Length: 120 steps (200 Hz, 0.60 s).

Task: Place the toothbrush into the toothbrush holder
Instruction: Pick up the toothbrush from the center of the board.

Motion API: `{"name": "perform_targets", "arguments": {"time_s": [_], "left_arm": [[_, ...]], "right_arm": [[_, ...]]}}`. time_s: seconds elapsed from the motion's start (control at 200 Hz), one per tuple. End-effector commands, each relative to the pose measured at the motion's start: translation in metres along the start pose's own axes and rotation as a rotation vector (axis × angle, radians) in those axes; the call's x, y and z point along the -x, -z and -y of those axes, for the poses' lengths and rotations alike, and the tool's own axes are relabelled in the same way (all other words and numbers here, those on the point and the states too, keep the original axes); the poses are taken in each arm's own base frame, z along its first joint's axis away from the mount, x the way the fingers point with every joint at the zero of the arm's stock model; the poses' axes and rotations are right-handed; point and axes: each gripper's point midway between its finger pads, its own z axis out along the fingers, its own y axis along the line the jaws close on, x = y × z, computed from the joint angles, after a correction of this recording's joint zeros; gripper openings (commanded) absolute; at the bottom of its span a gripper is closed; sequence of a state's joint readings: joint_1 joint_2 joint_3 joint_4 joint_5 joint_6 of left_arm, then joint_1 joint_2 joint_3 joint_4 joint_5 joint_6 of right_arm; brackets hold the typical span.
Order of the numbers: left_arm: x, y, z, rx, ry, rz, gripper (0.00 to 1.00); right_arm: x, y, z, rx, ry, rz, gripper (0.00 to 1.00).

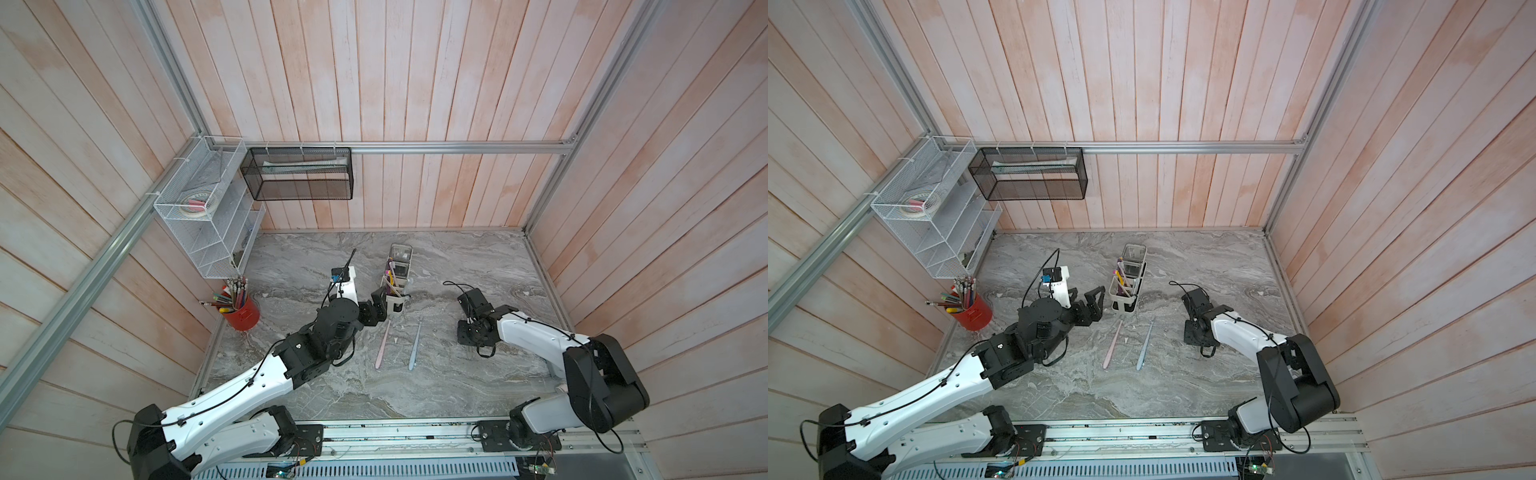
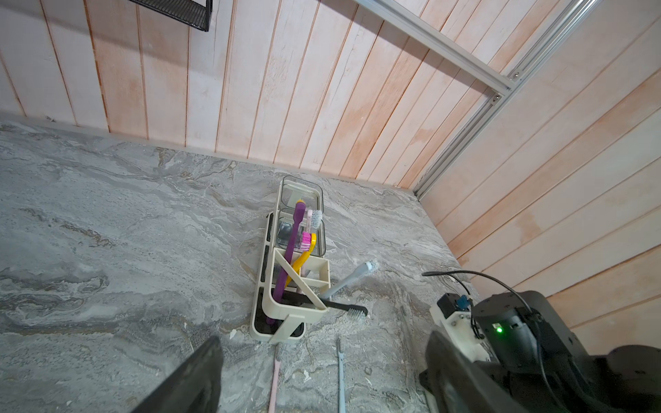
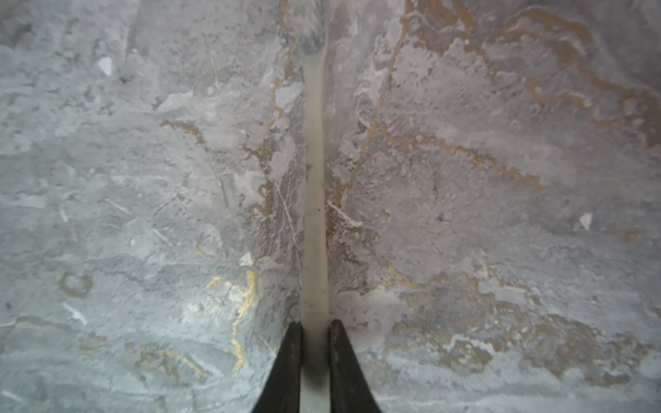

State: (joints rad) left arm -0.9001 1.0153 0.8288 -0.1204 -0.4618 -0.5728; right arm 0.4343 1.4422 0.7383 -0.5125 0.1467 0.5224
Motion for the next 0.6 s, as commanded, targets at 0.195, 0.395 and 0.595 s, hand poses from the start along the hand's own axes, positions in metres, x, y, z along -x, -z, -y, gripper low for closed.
{"name": "perform_targets", "arguments": {"time_s": [0.195,0.395,0.595], "left_arm": [[-0.025,-0.008,0.006,-0.032,0.069,-0.082,0.89],[-0.032,-0.020,0.022,-0.067,0.118,-0.135,0.89],[-0.043,-0.035,0.042,-0.119,0.193,-0.200,0.89]], "right_arm": [[0.000,0.041,-0.030,0.102,0.103,0.060,0.11],[0.000,0.082,-0.062,0.278,0.147,0.129,0.11],[-0.004,0.123,-0.088,0.462,0.167,0.182,0.11]]}}
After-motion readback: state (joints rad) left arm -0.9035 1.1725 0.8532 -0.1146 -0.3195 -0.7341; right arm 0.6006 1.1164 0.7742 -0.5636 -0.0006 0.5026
